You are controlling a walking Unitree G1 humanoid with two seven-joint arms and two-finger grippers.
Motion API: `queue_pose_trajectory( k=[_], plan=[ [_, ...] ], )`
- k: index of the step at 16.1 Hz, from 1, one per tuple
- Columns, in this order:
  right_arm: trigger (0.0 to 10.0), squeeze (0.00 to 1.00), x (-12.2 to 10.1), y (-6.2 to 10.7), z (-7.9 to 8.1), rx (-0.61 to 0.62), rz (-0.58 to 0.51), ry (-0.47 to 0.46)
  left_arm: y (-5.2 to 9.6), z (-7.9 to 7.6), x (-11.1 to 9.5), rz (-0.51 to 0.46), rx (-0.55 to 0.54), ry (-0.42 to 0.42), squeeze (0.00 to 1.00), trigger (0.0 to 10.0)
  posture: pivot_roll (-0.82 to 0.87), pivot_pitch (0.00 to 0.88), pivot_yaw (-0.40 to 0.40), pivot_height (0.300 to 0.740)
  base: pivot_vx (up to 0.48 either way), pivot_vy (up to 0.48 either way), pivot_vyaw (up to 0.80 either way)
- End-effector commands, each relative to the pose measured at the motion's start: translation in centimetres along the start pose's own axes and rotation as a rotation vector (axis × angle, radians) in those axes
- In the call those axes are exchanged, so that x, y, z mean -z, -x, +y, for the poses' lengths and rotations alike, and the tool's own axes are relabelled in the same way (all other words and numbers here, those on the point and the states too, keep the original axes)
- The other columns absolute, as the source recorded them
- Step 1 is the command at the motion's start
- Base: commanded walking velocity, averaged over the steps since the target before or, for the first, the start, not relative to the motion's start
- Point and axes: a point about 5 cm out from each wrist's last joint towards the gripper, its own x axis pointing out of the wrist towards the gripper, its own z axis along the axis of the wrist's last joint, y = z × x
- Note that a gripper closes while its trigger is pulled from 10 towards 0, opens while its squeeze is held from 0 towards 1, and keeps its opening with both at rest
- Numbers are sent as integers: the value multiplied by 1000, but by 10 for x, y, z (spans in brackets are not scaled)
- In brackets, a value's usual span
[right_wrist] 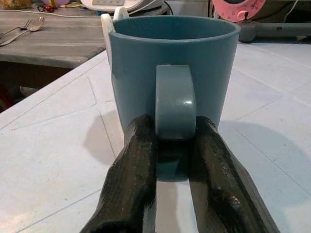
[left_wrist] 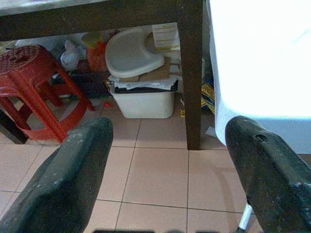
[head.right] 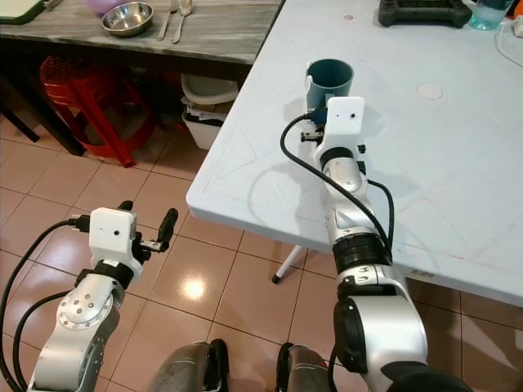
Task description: Setting the table
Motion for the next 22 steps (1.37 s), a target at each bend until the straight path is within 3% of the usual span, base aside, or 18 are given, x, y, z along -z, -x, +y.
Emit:
queue_pose_trajectory(
  k=[1, 5, 8, 10, 11, 12, 13, 17, 22],
  plan=[
    [0, 0, -3, 4, 2, -18, -37, -8, 1, 1, 4, 15, -6, 2, 0, 10000, 60, 172, 67, 740, 0, 0, 0],
    [0, 0, 0, 31, -6, -12, -115, -3, -7, -1, 5, -2, -9, -7, 0, 10000, 37, 108, 61, 740, 0, 112, 0],
    [0, 0, 7, 70, -14, 13, -156, 15, -13, -5, 4, -26, 1, -18, 0, 10000, 8, 71, 56, 740, 82, 437, 0],
    [0, 0, 16, 88, -20, 36, -127, 32, -17, -7, 4, -36, 8, -4, 0, 10000, -6, 47, 54, 740, 274, 396, 0],
    [549, 0, 24, 101, -25, 52, -95, 33, -22, -9, 2, -50, 10, 26, 0, 10000, -13, 30, 53, 740, 281, 390, 0],
    [4941, 0, 28, 106, -27, 53, -84, 50, -25, -10, 0, -60, 10, 39, 0, 10000, -17, 21, 52, 740, 274, 394, 0],
    [10000, 0, 30, 109, -28, 64, -66, 45, -28, -9, 0, -61, 4, 56, 0, 10000, -27, 12, 52, 740, 281, 390, 0],
    [10000, 0, 30, 116, -27, 87, -43, 40, -32, -15, 1, -74, 35, 120, 0, 10000, -41, 0, 55, 740, 279, 391, 0],
    [10000, 0, 24, 109, -19, 50, -55, 32, -45, -17, -8, -124, 52, 119, 0, 10000, -44, 0, 42, 740, 276, 393, 0]
  ],
)
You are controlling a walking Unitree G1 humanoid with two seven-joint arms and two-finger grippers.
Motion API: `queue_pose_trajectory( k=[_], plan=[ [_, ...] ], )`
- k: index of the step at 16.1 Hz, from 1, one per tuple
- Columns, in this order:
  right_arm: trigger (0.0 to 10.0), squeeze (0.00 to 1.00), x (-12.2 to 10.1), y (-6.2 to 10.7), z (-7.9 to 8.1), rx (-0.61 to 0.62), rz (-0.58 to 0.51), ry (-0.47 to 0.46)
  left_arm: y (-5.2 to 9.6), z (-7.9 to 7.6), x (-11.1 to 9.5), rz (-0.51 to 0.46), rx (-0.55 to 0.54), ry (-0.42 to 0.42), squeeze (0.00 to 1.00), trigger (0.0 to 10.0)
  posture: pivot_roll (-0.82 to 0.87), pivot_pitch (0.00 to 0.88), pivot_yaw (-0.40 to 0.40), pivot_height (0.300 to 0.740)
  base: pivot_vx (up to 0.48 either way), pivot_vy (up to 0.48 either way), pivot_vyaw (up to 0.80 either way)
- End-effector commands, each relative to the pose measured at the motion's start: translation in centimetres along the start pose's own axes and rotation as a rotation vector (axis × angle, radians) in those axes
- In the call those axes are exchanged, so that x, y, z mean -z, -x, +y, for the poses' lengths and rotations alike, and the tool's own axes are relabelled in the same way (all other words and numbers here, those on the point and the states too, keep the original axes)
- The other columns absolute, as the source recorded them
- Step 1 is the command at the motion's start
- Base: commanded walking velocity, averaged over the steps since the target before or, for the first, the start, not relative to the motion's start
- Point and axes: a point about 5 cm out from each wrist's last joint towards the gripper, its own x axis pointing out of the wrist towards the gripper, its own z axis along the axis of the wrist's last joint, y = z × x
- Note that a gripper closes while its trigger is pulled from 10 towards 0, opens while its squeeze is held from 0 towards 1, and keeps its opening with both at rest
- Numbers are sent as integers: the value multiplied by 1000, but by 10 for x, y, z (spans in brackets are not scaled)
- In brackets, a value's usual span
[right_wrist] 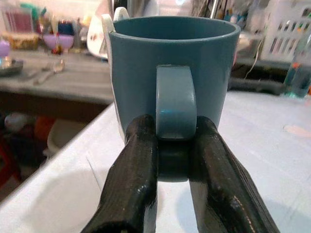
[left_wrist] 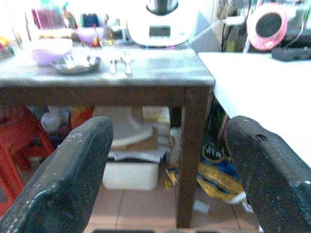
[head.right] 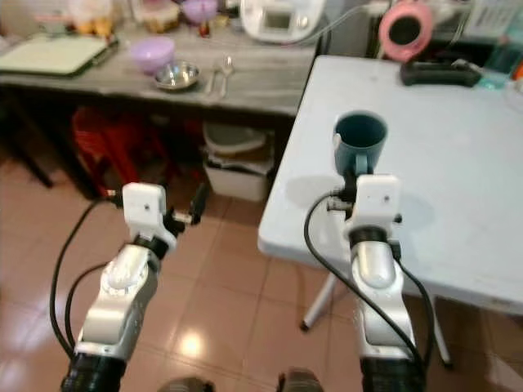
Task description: Setting the table
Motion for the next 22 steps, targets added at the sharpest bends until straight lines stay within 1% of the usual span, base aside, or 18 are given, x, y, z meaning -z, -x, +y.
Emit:
queue_pose_trajectory(
  k=[1, 2, 4, 6, 8, 12, 16, 17, 19, 22],
  plan=[
    [10000, 0, -8, -2, 8, -38, -25, -13, 3, 13, 1, 3, -30, -25, 0, 10000, -48, 0, 41, 740, 274, 394, 0],
    [10000, 0, -10, -1, 10, -57, -42, 19, 3, 13, 2, 4, -27, -21, 0, 10000, -52, 0, 42, 740, 277, 390, 0],
    [10000, 0, -10, 0, 13, -67, -33, -7, 4, 10, 3, 5, -16, -26, 0, 10000, -55, 0, 43, 740, 277, 394, 0],
    [10000, 0, -12, -1, 13, -62, -39, -15, 2, 7, 3, -4, -4, -44, 0, 10000, -57, 0, 43, 740, 279, 390, 0],
    [10000, 0, -12, -3, 12, -54, -31, -34, 2, 6, 3, -10, 14, -26, 0, 10000, -58, 0, 44, 740, 334, 345, 0],
    [10000, 0, -13, -5, 12, -55, -24, -38, 1, 8, 3, -10, 9, -20, 0, 10000, -58, 0, 42, 740, 368, 309, -100],
    [10000, 0, -12, -5, 13, -64, -20, -50, 2, 5, 2, -24, 14, -56, 0, 10000, -58, 0, 41, 740, 377, 294, 0],
    [10000, 0, -12, -5, 14, -65, -18, -54, 2, 4, 2, -27, 21, -56, 0, 10000, -58, 0, 42, 740, 465, 0, 0],
    [10000, 0, -13, -7, 15, -67, -21, -59, 1, 2, 2, -29, 27, -51, 0, 10000, -57, 0, 42, 740, 467, 0, -534],
    [10000, 0, -14, -9, 17, -73, -27, -57, 1, -1, 1, -40, 41, -74, 0, 10000, -56, 0, 42, 740, 480, 0, 0]
  ],
)
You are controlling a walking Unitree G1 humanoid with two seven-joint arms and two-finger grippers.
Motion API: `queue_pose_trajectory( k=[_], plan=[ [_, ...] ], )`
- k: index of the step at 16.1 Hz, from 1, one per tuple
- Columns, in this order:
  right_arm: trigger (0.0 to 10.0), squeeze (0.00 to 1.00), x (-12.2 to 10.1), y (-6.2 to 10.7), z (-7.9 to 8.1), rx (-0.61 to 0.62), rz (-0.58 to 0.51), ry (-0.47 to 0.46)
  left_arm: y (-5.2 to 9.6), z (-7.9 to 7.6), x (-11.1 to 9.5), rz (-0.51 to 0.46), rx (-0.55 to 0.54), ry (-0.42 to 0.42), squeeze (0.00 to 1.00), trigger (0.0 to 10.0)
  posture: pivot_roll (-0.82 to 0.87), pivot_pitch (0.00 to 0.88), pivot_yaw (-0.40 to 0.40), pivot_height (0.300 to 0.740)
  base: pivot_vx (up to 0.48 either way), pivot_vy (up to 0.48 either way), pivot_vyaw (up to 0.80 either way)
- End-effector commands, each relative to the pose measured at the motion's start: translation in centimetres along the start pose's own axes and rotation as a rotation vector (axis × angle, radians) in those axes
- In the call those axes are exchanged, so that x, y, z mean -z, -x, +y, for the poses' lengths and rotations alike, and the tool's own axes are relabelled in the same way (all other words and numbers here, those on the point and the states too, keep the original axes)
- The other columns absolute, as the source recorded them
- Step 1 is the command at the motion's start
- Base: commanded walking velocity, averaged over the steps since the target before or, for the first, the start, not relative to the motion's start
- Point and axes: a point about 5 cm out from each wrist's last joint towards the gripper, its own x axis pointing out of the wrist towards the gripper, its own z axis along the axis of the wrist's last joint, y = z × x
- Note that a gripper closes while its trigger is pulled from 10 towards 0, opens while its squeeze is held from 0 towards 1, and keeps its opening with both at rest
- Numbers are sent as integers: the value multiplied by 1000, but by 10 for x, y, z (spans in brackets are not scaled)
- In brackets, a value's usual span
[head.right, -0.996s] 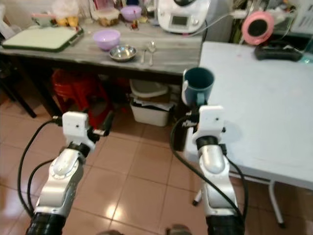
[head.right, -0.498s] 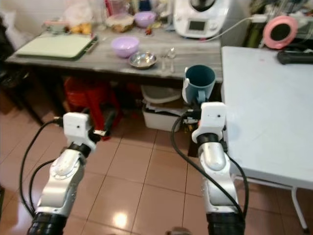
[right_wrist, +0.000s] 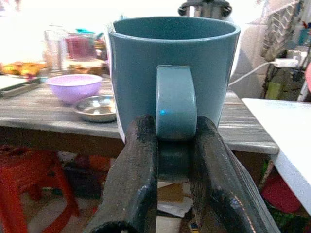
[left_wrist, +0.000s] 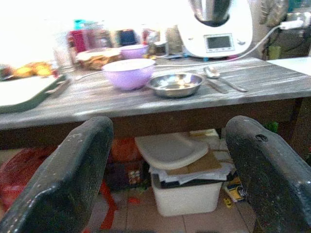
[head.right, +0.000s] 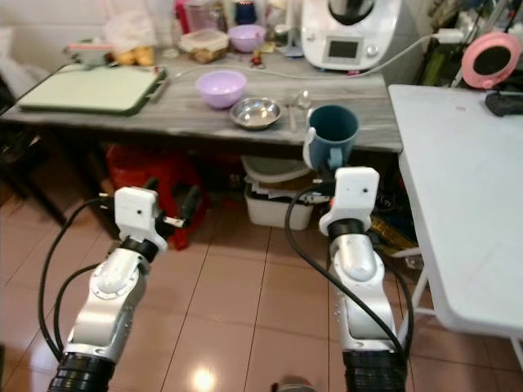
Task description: Setting the table
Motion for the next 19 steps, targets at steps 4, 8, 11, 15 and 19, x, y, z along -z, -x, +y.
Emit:
queue_pose_trajectory(
  k=[4, 8, 11, 15, 19],
  plan=[
    [10000, 0, -4, -4, -3, 16, -16, -5, -1, -7, -4, -24, 29, -27, 0, 10000, -58, 0, 42, 740, 480, 0, 0],
    [10000, 0, -5, -6, -3, 15, -24, -1, -1, -7, -4, -30, 36, -27, 0, 10000, -58, 0, 45, 740, 480, 0, 0],
    [10000, 0, -4, -8, -6, 48, -17, 1, 0, -8, -4, -29, 39, -27, 0, 10000, -55, 0, 47, 740, 480, 0, 0],
    [10000, 0, -3, -9, -6, 53, -14, -5, 0, -6, -4, -30, 37, -24, 0, 10000, -52, 0, 50, 740, 480, 0, 0],
    [10000, 0, -5, -13, -7, 43, -16, -18, 0, -6, -4, -33, 31, -24, 0, 10000, -46, 0, 52, 740, 480, 0, 0]
  ],
)
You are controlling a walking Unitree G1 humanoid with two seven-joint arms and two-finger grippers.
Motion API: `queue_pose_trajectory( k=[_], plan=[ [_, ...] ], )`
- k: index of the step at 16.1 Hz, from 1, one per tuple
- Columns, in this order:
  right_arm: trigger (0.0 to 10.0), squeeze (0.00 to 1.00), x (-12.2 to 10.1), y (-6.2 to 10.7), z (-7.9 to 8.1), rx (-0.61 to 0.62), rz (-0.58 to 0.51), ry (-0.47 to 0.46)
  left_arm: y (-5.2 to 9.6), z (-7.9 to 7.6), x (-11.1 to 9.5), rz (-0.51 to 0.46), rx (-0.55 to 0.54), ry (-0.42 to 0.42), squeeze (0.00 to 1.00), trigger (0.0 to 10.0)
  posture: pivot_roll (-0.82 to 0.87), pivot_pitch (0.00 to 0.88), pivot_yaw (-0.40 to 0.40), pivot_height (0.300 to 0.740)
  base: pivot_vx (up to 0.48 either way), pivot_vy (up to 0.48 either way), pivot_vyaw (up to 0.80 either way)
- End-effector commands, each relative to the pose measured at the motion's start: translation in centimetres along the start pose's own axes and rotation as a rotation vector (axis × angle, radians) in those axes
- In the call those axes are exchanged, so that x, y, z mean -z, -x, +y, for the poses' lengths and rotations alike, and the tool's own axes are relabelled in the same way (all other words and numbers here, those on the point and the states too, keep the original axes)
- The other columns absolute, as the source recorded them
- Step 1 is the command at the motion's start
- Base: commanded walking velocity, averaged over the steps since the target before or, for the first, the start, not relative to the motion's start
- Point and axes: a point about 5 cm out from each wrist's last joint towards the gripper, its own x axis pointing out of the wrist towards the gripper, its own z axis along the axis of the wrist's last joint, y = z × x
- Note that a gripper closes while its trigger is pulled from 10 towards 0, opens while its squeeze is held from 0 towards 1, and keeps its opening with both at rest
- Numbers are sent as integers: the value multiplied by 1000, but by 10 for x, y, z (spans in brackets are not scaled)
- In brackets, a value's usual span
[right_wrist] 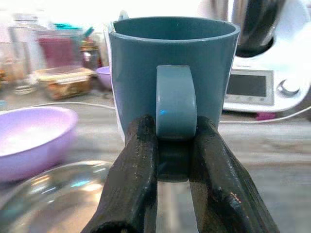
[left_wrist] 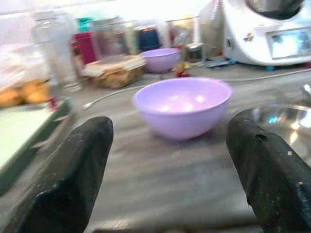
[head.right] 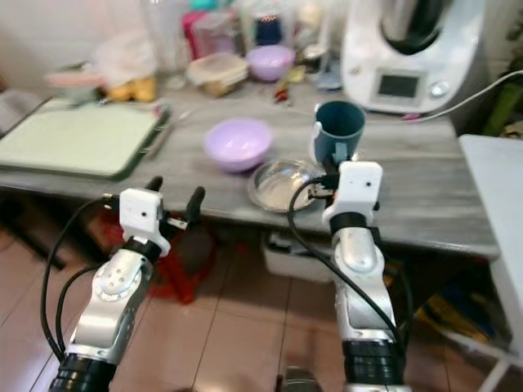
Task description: Setting the table
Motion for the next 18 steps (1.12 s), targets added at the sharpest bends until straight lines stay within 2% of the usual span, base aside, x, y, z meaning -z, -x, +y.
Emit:
queue_pose_trajectory(
  k=[1, 3, 5, 10, 12, 14, 18],
  plan=[
    [10000, 0, -6, -7, -4, 7, -14, 4, -1, -2, -3, -10, 5, 1, 0, 10000, -47, 0, 52, 740, 480, 0, 0],
    [10000, 0, -7, -13, -14, 37, -23, 12, 2, 1, -5, -23, -15, 21, 0, 10000, -42, 0, 56, 740, 240, 0, 0],
    [10000, 0, -6, -15, -17, 33, -10, 21, 8, 8, -2, -7, -38, 6, 0, 10000, -34, 0, 57, 740, 0, 0, 0],
    [10000, 0, -1, -31, -19, -63, 27, -2, 32, 15, 3, 43, -46, -21, 0, 10000, 8, 43, 69, 740, 0, 0, 0],
    [10000, 0, 0, -36, -21, -77, 35, -9, 34, 17, 1, 44, -50, -24, 0, 10000, 25, 62, 71, 740, 0, 0, 0],
    [10000, 0, 0, -42, -16, -150, 37, -18, 37, 17, -1, 47, -53, -30, 0, 10000, 37, 72, 72, 740, 0, 0, 0],
    [10000, 0, 9, -46, -17, -154, 82, 13, 41, 18, -5, 55, -56, -33, 0, 10000, 55, 91, 69, 740, 0, 0, 0]
  ],
)
